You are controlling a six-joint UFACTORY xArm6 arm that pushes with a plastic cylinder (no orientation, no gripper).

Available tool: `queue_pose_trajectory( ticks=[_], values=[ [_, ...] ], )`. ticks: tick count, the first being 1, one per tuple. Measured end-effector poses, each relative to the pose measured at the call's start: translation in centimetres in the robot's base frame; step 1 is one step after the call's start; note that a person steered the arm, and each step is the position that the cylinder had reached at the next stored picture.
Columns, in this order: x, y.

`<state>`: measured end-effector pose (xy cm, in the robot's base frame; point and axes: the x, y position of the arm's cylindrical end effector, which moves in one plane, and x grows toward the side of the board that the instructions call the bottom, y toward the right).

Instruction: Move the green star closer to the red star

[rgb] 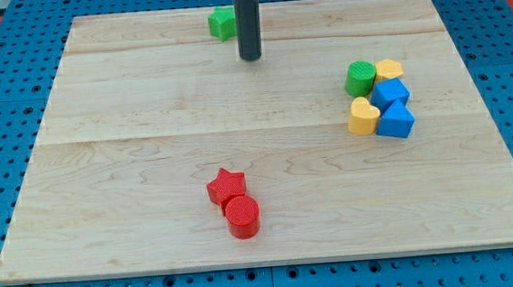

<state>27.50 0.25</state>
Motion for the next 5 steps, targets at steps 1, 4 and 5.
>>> queue_pose_trajectory(
  ticks=[1, 4, 5],
  values=[
    [-6.6, 1.3],
    [-4.5, -6.5],
    [-1.3, -6.5]
  ],
)
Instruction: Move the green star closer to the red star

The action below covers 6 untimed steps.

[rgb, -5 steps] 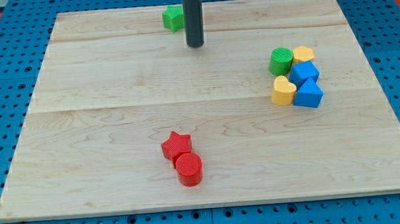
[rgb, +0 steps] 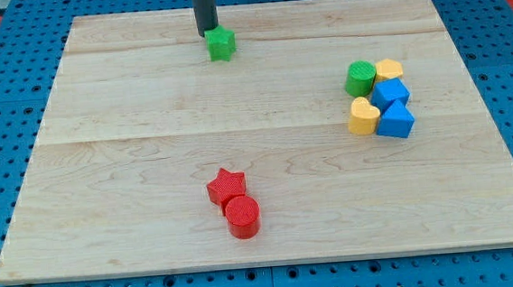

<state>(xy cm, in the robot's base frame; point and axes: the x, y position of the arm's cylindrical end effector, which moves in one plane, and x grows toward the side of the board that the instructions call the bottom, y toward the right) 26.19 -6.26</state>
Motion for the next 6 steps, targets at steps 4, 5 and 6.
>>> queue_pose_trajectory(
  ticks=[4, 5, 6],
  values=[
    [7.2, 7.3],
    [11.0, 7.3],
    [14.3, 7.3]
  ],
)
